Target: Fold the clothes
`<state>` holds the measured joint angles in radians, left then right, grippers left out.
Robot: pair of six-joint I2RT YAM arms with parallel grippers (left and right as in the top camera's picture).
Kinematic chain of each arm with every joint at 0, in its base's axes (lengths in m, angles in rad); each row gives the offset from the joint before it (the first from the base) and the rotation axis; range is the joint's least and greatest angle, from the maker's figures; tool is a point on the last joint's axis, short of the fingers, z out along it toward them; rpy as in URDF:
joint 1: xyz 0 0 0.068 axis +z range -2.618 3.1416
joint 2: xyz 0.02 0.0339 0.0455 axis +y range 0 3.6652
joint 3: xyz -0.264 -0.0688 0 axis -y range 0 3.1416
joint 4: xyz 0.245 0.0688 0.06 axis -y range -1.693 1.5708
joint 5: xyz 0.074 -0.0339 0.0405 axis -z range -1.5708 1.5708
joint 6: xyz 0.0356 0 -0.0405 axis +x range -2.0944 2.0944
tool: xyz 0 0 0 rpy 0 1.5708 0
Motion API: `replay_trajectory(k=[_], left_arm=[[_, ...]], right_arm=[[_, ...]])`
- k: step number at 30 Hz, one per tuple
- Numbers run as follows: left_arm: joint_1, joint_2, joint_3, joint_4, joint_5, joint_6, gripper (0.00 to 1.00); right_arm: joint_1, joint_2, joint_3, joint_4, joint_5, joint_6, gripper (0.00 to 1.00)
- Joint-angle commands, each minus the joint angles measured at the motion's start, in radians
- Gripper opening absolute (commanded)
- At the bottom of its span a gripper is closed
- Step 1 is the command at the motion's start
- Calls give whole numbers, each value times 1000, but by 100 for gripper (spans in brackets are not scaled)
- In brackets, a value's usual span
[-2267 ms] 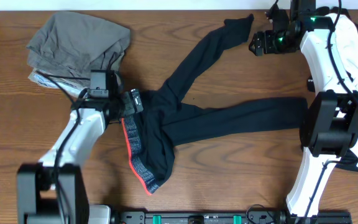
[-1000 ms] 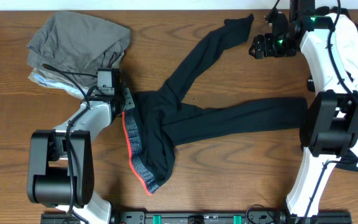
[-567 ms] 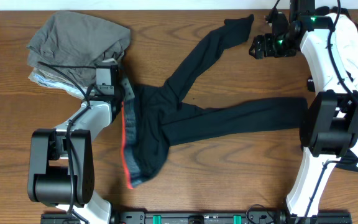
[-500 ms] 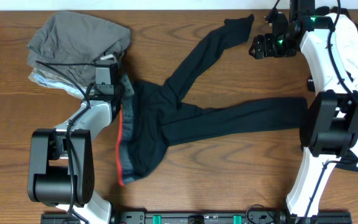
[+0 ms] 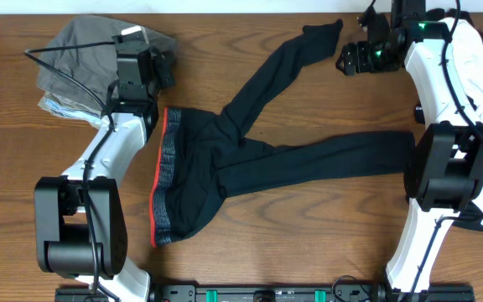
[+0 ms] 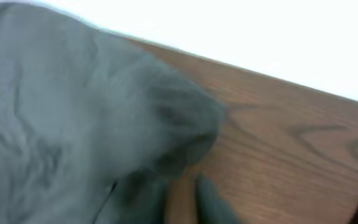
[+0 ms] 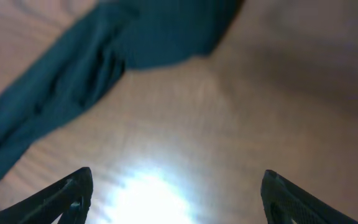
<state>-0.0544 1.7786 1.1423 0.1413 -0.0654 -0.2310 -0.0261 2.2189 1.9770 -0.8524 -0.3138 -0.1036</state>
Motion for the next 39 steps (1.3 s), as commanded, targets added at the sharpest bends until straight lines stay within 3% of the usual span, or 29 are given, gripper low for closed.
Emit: replay_trajectory(k=[1, 4, 7, 14, 23, 26, 27, 28, 29, 39], left_arm=[[1, -3, 12, -56, -8, 12, 42], [1, -26, 12, -131, 30, 12, 59], [-3, -72, 12, -219, 63, 8, 65], [-46, -225, 12, -406, 82, 9, 66], [-83, -264, 12, -478, 81, 8, 66], [-83, -264, 12, -497, 80, 8, 66], [-83, -264, 12, -503, 80, 9, 66], [-83, -264, 12, -509, 81, 8, 66], [-83, -264, 12, -515, 81, 8, 66], [-83, -264, 12, -547, 81, 9, 66]], right_arm=[[7, 23, 17, 74, 5, 29, 85], [10, 59, 17, 190, 28, 63, 81], [21, 111, 17, 304, 52, 66, 80], [58, 257, 18, 540, 82, 156, 80], [116, 363, 18, 715, 113, 301, 75], [123, 368, 18, 716, 166, 321, 57], [123, 367, 18, 711, 182, 332, 44], [122, 364, 18, 699, 205, 356, 16], [119, 360, 18, 687, 224, 377, 4], [57, 160, 18, 333, 370, 415, 1]])
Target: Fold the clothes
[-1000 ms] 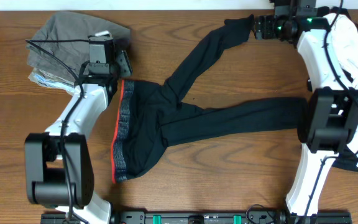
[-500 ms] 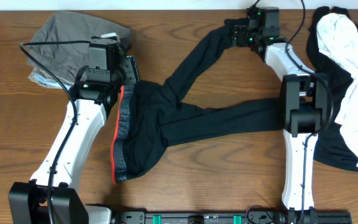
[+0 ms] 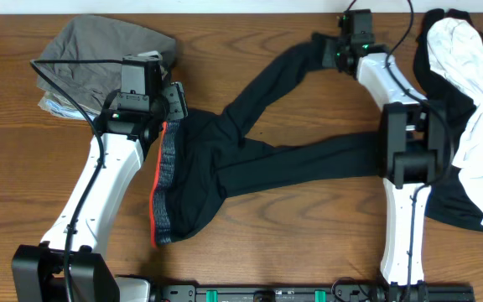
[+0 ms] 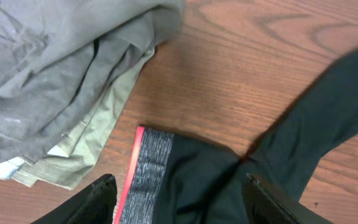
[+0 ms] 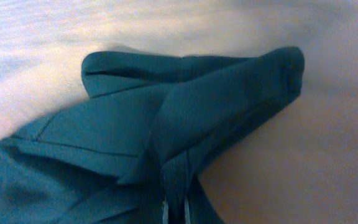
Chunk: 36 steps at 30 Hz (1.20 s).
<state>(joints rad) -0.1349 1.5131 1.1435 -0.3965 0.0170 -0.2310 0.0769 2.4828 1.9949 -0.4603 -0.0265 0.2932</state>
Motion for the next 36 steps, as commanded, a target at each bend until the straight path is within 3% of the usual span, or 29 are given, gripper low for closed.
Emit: replay_trajectory(k=[1, 6, 11, 17, 24, 25, 26, 28, 30, 32, 36], left_arm=[[-2, 2, 11, -11, -2, 9, 66], [-2, 2, 11, -14, -2, 9, 66], [-2, 2, 11, -19, -2, 9, 66], [-2, 2, 11, -37, -2, 9, 66], [-2, 2, 11, -58, -2, 10, 66], [-2, 2, 11, -60, -2, 10, 66], [-2, 2, 11, -60, -2, 10, 66], [-2, 2, 11, -60, -2, 10, 66], [-2, 2, 11, -60, -2, 10, 66], [-2, 2, 11, -60, -2, 10, 66], [-2, 2, 10, -60, -1, 10, 66]], right_arm=[[-53, -137, 0, -115, 83, 12, 1], [-85, -270, 0, -457, 101, 6, 1], [-132, -291, -3, -672, 109, 17, 1], [-176, -288, -86, -718, 109, 17, 2], [-235, -288, -173, -713, 135, 23, 11], [-243, -288, -173, -703, 144, 24, 15], [-249, -289, -172, -687, 143, 24, 25], [-257, -291, -169, -664, 142, 10, 56], [-264, -293, -161, -648, 134, -26, 71], [-267, -295, -149, -641, 135, -44, 78], [-262, -304, -124, -623, 66, -104, 79]])
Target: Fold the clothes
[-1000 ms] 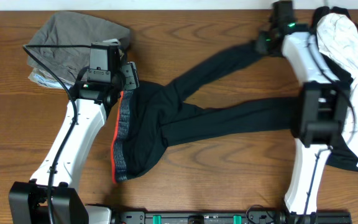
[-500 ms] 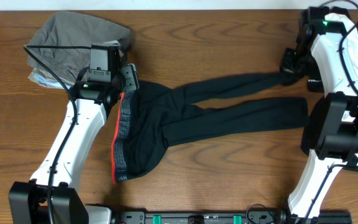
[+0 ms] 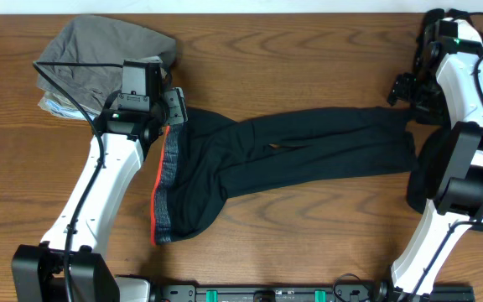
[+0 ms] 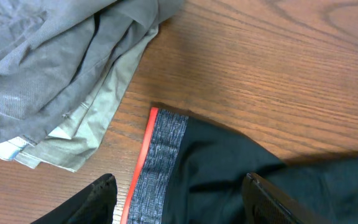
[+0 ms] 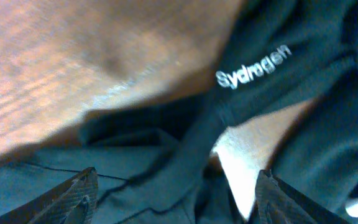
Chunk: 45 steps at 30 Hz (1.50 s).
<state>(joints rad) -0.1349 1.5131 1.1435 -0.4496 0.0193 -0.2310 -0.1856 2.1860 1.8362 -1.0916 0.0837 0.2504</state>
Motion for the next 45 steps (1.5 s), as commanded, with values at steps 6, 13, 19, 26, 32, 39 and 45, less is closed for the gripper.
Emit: replay_trajectory(k=[6, 13, 19, 26, 32, 39, 45], left_arm=[[-2, 44, 7, -3, 88, 185, 80], [-1, 193, 7, 59, 131, 321, 83], [-2, 296, 8, 138, 131, 328, 81], [-2, 313, 8, 87, 169, 329, 18], [-2, 396, 8, 89, 176, 327, 6], [15, 486, 8, 164, 168, 277, 6], [19, 509, 8, 293, 153, 270, 6]], right_arm=[[36, -34, 43, 45, -265, -201, 79], [110, -37, 43, 41, -273, -208, 78], [158, -38, 43, 34, -272, -207, 76], [174, -38, 43, 25, -275, -183, 73], [186, -38, 43, 26, -275, -169, 73], [194, -38, 43, 19, -275, -170, 73], [214, -37, 43, -5, -275, -170, 72]])
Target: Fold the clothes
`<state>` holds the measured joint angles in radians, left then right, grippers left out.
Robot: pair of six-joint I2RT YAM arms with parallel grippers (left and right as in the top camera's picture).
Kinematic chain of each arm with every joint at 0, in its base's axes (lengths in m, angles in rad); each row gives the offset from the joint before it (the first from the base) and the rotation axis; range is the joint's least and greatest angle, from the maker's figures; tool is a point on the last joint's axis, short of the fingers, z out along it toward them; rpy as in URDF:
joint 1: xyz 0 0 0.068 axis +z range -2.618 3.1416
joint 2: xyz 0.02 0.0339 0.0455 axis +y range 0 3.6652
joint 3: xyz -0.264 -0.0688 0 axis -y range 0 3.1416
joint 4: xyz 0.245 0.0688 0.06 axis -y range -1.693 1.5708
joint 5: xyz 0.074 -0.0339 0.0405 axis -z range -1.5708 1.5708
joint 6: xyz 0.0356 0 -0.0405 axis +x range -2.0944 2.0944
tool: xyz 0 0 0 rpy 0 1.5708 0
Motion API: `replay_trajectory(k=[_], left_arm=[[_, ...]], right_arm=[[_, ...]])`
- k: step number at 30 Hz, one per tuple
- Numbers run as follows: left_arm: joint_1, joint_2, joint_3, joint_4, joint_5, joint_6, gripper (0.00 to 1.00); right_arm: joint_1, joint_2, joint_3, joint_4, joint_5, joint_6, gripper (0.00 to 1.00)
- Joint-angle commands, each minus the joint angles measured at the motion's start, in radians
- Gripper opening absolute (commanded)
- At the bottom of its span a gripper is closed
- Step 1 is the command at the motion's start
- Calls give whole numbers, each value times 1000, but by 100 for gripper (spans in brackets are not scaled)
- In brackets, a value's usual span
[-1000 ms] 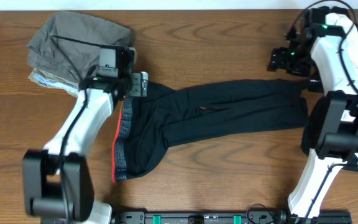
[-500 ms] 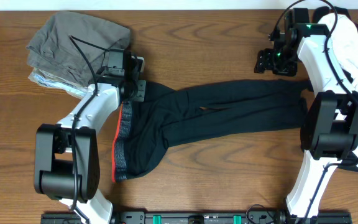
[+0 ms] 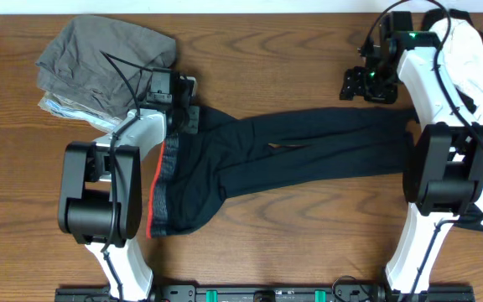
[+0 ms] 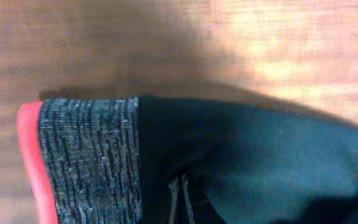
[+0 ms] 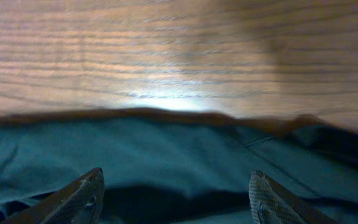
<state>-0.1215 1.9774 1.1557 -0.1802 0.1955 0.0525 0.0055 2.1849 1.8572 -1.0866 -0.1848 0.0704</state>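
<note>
Black leggings [image 3: 309,147] lie flat across the table, both legs stacked and pointing right. Their grey waistband with a red edge [image 3: 163,180] is at the left. My left gripper [image 3: 180,113] is down on the far corner of the waist. In the left wrist view its fingertips [image 4: 180,199] are shut on the black cloth just beside the grey band [image 4: 86,155]. My right gripper [image 3: 360,84] hovers open over the far edge of the legs near the cuffs. Its fingers [image 5: 89,196] are spread wide above the cloth [image 5: 135,149], holding nothing.
A stack of folded grey clothes [image 3: 99,54] sits at the far left corner, close behind my left arm. A heap of white and black garments [image 3: 476,67] lies along the right edge. Bare wooden table [image 3: 267,59] shows behind the leggings.
My left gripper was open above the waist's far corner; now it is down and shut on the cloth there. My right gripper has moved left from the garment heap, still open.
First the leggings lay splayed, one leg pointing to the far edge, my left gripper over the grey stack. Then my right gripper was shut on that leg's cuff. Later the leg lay on the other one and the right gripper was open. Now the left holds the waist.
</note>
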Motion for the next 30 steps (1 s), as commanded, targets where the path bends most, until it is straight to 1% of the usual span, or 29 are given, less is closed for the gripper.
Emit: replay_trajectory(k=[1, 5, 10, 13, 17, 19, 22, 25, 30], left_arm=[[6, 45, -4, 49, -37, -13, 6], [8, 45, -4, 146, -99, -13, 6], [26, 45, -1, 242, -123, -13, 6], [44, 45, 22, 274, -137, -31, 6], [55, 45, 73, 270, -135, -60, 6], [55, 45, 95, 253, -111, -63, 6], [47, 45, 102, 228, -56, -63, 6], [31, 45, 102, 182, -49, -65, 6], [0, 45, 102, 116, -49, -64, 6]], right_arm=[[26, -37, 22, -14, -6, 10, 73], [39, -36, 22, -24, -6, 10, 73], [50, -36, 22, -31, -7, 11, 73], [52, -36, 22, -37, -8, 12, 73], [61, -36, 15, -69, -6, 14, 72], [67, -36, 3, -90, 7, 16, 66], [60, -36, -11, -108, 104, 71, 59], [33, -36, -16, -120, 156, 93, 51], [-21, -36, -29, -98, 159, 94, 45]])
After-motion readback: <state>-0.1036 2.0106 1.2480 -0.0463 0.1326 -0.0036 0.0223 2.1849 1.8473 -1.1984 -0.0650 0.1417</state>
